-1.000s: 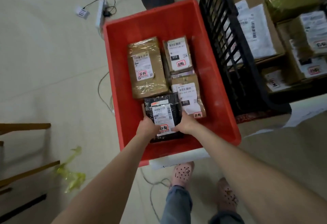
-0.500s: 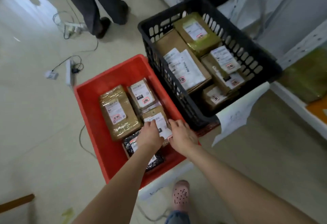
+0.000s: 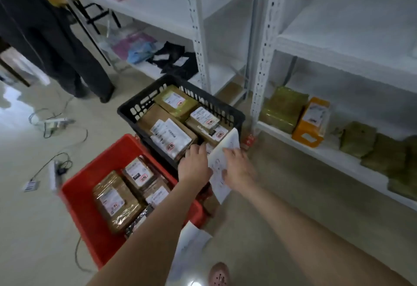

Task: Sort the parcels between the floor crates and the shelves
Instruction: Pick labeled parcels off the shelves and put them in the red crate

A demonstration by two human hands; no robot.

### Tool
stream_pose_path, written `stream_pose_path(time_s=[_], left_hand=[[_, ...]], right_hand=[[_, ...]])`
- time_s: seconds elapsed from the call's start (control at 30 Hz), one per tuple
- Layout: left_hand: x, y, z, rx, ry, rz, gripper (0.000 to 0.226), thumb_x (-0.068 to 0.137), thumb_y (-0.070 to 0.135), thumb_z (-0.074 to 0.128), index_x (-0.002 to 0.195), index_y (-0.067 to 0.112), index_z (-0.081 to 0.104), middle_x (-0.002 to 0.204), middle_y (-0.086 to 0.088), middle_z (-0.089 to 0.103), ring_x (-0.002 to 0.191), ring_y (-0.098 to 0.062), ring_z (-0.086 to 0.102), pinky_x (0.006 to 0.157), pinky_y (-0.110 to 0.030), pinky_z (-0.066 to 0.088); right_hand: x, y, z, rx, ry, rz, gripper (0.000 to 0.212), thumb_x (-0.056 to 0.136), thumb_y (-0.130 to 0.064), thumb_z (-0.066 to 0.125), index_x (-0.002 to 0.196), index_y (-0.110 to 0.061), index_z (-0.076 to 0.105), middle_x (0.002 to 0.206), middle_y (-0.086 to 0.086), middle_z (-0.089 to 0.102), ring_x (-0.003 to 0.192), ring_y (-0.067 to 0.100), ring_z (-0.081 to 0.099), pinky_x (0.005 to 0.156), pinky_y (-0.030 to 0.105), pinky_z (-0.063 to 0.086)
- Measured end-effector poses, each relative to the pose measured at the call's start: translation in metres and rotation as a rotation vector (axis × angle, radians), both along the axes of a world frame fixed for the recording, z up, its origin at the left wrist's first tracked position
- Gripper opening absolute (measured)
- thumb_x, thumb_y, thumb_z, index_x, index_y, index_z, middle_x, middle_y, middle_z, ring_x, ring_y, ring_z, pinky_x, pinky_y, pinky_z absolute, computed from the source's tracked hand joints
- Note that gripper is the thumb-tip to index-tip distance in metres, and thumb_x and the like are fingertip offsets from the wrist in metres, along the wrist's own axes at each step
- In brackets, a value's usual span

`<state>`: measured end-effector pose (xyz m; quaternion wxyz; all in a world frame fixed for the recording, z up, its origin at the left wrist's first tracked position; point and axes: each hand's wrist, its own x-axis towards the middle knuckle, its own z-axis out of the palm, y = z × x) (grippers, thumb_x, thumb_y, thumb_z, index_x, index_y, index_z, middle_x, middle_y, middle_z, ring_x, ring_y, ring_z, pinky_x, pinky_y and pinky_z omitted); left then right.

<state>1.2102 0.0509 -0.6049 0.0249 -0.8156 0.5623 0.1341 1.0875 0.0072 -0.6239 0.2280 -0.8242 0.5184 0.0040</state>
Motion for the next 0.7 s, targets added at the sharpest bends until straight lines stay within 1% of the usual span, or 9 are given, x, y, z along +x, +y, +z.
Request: stream_pose_path(time_s=[0.07,0.13,0.2,0.3,0.4,0.5,0.6,0.7], left_hand=[[-0.041,-0.012,0.014,-0.003,0.013,-0.09,0.069,0.085,0.029,0.064,0.142,0.015,0.028,0.142,-0.009,0.034,0.128,-0.027,0.038,0.09,-0.037,0.046],[-0.082,-0.02,0.024,-0.003,0.028,-0.176,0.068,0.086,0.028,0.063,0.142,0.015,0.029,0.14,-0.009,0.035,0.127,-0.029,0.039,0.091,-0.039,0.046],[-0.124,-0.025,0.031,0.002,0.049,-0.24,0.07,0.086,0.026,0.063,0.145,0.015,0.026,0.142,-0.01,0.033,0.128,-0.03,0.038,0.095,-0.041,0.044],[-0.186,-0.034,0.04,0.036,0.07,-0.324,0.075,0.083,0.026,0.065,0.146,0.015,0.025,0.145,-0.01,0.029,0.132,-0.03,0.033,0.101,-0.042,0.041],[-0.252,-0.04,0.047,0.049,0.059,-0.425,0.068,0.082,0.028,0.065,0.139,0.014,0.031,0.14,-0.01,0.033,0.129,-0.029,0.035,0.098,-0.04,0.041],[-0.318,-0.044,0.051,0.032,0.038,-0.539,0.073,0.081,0.03,0.068,0.14,0.015,0.029,0.14,-0.009,0.032,0.129,-0.029,0.036,0.095,-0.04,0.042],[-0.383,-0.046,0.052,0.022,0.04,-0.636,0.077,0.082,0.03,0.067,0.144,0.015,0.025,0.145,-0.008,0.029,0.131,-0.027,0.034,0.097,-0.04,0.042],[-0.444,-0.046,0.051,0.023,0.039,-0.712,0.078,0.083,0.029,0.066,0.146,0.015,0.023,0.147,-0.007,0.027,0.133,-0.026,0.033,0.099,-0.039,0.042]], right_hand=[[-0.041,-0.007,0.013,-0.021,0.009,-0.075,0.059,0.088,-0.028,0.06,0.14,-0.023,0.033,0.139,0.005,0.038,0.126,0.026,0.036,0.096,0.037,0.041],[-0.084,-0.011,0.024,-0.031,0.003,-0.143,0.063,0.086,-0.025,0.062,0.141,-0.023,0.033,0.14,0.005,0.038,0.127,0.027,0.036,0.1,0.036,0.039],[-0.127,-0.01,0.033,-0.039,0.009,-0.19,0.063,0.086,-0.021,0.061,0.142,-0.022,0.032,0.139,0.007,0.039,0.126,0.028,0.037,0.104,0.036,0.036],[-0.193,-0.005,0.045,-0.061,0.04,-0.28,0.057,0.09,-0.018,0.056,0.142,-0.02,0.031,0.138,0.008,0.039,0.127,0.029,0.037,0.104,0.037,0.035],[-0.262,0.004,0.053,-0.062,0.049,-0.389,0.057,0.089,-0.018,0.056,0.141,-0.02,0.032,0.138,0.008,0.038,0.127,0.028,0.035,0.106,0.037,0.035],[-0.328,0.015,0.058,-0.041,0.035,-0.48,0.06,0.089,-0.021,0.057,0.142,-0.019,0.029,0.139,0.008,0.035,0.128,0.028,0.032,0.104,0.037,0.035],[-0.392,0.027,0.058,-0.039,0.036,-0.567,0.062,0.091,-0.026,0.056,0.145,-0.021,0.026,0.143,0.007,0.031,0.131,0.026,0.029,0.104,0.037,0.034],[-0.45,0.036,0.055,-0.023,0.042,-0.657,0.062,0.091,-0.026,0.056,0.145,-0.022,0.025,0.145,0.006,0.028,0.132,0.026,0.027,0.105,0.037,0.033]])
